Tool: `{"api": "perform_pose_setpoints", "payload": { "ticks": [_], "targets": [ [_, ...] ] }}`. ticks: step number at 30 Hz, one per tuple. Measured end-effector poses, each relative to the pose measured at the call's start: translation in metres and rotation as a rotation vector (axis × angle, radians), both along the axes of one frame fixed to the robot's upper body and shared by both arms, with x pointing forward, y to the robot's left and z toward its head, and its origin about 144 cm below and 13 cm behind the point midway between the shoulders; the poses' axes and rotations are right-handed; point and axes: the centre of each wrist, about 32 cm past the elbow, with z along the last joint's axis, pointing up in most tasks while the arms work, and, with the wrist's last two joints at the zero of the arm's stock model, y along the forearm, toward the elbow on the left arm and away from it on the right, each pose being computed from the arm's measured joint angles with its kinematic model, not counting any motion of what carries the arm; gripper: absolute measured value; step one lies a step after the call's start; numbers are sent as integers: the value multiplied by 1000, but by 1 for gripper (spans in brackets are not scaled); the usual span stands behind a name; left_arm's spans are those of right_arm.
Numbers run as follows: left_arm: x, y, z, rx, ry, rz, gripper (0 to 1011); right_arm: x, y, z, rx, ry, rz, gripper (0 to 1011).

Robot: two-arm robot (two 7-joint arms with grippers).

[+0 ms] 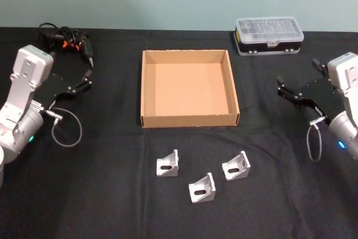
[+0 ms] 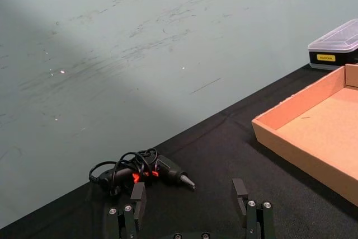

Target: Use one hand to pick up the angle iron from the table and place it into the box.

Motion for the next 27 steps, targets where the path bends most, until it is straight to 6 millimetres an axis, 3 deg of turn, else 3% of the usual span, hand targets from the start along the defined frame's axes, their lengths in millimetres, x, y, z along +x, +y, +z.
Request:
{"api": "perform_pose_setpoints", "payload": {
  "ticks": [6,20,27],
  "targets": [
    [0,0,0,0,0,0,1000,-3,-9,10,11,-10,49,1004],
    [0,0,0,0,0,0,1000,-11,-43,66,1,7,269,1004],
    [0,0,0,0,0,0,1000,-12,-56,97,-30,95,423,1004]
  ]
}}
